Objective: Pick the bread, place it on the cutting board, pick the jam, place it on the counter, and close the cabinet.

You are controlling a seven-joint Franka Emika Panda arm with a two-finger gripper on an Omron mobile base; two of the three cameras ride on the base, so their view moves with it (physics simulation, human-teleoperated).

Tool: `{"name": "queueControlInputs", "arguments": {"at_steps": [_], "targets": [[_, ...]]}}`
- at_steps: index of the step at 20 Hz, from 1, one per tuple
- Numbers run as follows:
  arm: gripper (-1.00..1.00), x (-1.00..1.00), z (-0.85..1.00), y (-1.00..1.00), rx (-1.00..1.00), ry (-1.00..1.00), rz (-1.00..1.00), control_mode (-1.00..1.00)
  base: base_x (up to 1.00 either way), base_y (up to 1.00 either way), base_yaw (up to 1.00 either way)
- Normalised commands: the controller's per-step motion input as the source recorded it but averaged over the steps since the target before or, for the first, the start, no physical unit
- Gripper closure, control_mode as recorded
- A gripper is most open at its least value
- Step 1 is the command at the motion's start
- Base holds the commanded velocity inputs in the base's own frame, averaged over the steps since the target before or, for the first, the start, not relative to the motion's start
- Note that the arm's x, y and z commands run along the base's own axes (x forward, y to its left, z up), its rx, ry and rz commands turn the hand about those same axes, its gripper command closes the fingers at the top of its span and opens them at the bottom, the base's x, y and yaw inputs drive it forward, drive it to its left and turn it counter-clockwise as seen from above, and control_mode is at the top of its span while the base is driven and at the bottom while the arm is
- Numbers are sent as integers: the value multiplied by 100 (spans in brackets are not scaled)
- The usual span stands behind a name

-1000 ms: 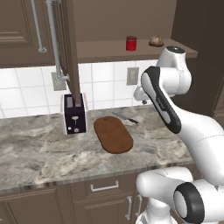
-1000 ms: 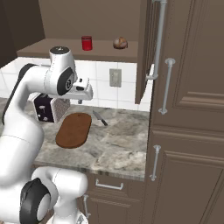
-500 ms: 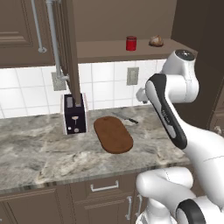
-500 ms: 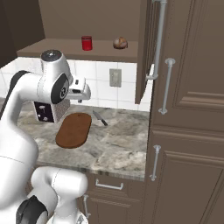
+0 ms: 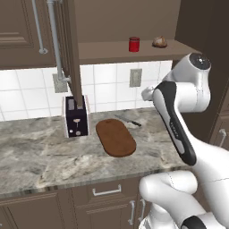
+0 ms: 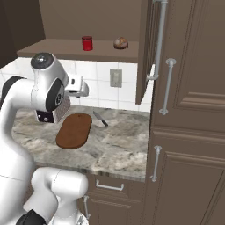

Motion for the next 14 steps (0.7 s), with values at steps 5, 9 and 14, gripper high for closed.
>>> {"name": "queueControlInputs", "arguments": {"at_steps": [5,9,14], "targets": [[-100,-2,39,0,1,-10,0,-100,0,0,0],[-100,0,43,0,3,-5,-1,-100,0,0,0],[-100,0,33,0,6,0,-6,-100,0,0,0]]}}
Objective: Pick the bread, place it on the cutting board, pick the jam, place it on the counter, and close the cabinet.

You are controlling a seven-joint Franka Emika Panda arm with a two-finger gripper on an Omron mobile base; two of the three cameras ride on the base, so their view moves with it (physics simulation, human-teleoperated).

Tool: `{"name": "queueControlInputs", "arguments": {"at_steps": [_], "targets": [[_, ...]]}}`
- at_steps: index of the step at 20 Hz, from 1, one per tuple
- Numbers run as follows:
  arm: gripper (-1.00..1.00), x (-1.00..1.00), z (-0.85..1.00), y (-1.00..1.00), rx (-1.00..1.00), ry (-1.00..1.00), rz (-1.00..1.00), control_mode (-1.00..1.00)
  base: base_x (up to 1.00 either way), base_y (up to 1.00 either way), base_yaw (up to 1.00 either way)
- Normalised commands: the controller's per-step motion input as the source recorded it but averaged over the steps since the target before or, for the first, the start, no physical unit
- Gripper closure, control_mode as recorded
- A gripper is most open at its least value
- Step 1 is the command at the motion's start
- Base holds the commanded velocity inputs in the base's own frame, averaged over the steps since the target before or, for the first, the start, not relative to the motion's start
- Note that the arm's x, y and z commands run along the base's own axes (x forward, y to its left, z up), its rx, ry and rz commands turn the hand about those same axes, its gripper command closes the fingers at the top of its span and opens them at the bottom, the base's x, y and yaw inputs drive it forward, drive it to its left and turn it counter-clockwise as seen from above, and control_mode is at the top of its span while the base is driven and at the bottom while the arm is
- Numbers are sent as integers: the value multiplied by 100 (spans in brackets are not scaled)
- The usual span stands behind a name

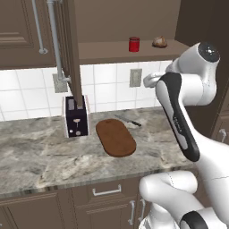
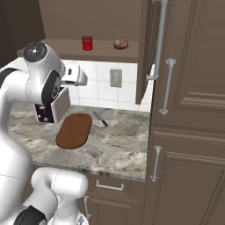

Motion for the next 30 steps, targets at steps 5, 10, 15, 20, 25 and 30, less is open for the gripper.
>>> {"name": "queueControlInputs", "arguments": {"at_steps": [5,10,15,20,25,30], "targets": [[-100,0,37,0,5,0,-9,-100,0,0,0],[-100,0,39,0,3,0,-7,-100,0,0,0],[-100,9,30,0,1,0,-4,-100,0,0,0],[-100,27,16,0,0,0,0,-100,0,0,0],[-100,34,12,1,0,0,0,-100,0,0,0],[-100,39,1,5,0,0,0,-100,0,0,0]]}}
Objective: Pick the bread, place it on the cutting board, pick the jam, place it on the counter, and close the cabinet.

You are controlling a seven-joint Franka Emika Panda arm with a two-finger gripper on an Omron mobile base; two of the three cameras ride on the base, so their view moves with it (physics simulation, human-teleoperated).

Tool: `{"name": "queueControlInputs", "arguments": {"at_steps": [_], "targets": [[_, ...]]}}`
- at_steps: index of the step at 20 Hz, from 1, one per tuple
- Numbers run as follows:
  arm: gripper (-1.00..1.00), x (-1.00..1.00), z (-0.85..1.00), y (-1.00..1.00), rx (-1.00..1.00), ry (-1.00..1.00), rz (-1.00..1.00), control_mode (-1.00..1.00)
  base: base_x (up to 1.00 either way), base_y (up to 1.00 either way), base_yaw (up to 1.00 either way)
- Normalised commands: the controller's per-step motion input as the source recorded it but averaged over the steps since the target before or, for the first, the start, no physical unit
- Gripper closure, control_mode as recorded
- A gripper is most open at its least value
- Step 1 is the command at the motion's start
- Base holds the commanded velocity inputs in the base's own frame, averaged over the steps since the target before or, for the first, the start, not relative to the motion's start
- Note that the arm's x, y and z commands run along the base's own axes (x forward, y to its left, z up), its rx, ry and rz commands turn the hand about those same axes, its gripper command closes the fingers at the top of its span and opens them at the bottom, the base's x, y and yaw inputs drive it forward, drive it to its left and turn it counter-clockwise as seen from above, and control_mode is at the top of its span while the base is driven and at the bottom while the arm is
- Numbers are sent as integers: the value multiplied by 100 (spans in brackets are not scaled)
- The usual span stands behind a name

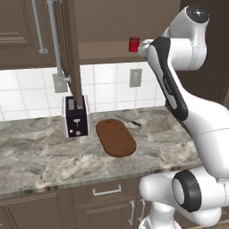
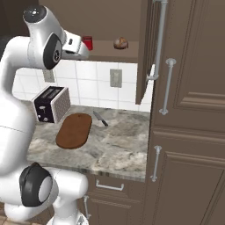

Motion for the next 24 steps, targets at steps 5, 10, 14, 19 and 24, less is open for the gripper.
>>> {"name": "queueControlInputs", "arguments": {"at_steps": [5,10,14,19,24], "targets": [[-100,37,0,6,0,0,0,-100,0,0,0],[-100,37,0,0,0,-1,0,-100,0,0,0],[-100,37,0,0,0,-2,0,-100,0,0,0],[-100,40,0,0,0,-1,0,-100,0,0,0],[-100,39,0,0,0,0,0,-100,0,0,0]]}}
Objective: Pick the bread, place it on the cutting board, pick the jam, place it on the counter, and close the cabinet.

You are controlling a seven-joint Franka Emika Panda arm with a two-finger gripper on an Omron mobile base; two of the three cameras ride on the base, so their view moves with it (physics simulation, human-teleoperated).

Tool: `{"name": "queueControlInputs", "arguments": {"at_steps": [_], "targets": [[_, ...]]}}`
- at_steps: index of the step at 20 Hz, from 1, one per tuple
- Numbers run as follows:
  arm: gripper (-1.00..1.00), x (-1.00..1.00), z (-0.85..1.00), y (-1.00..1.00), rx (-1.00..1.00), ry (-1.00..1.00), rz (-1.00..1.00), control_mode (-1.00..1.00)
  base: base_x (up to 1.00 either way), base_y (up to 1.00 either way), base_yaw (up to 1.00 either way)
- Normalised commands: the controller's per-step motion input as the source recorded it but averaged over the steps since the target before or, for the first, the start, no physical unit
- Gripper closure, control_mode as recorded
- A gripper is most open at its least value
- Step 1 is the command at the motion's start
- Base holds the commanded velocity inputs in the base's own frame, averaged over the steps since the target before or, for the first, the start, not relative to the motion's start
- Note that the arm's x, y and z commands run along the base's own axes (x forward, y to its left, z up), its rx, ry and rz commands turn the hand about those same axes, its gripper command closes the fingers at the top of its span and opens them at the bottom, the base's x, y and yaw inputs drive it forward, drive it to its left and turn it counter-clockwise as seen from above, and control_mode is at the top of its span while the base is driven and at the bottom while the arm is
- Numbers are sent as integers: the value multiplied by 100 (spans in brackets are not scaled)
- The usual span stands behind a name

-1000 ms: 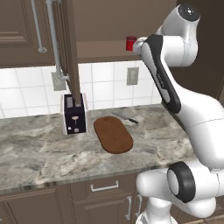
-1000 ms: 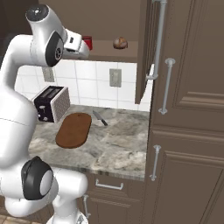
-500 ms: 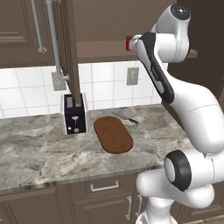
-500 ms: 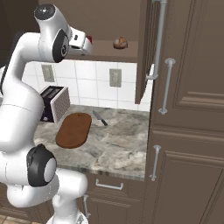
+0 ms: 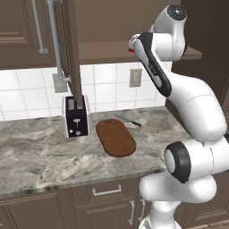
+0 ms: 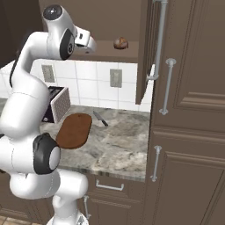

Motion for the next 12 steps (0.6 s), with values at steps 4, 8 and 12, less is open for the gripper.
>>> {"name": "queueControlInputs", "arguments": {"at_steps": [4,8,12], "targets": [[-100,36,0,0,0,0,0,-100,0,0,0],[-100,31,0,0,0,0,0,-100,0,0,0],[-100,31,0,0,0,0,0,-100,0,0,0]]}}
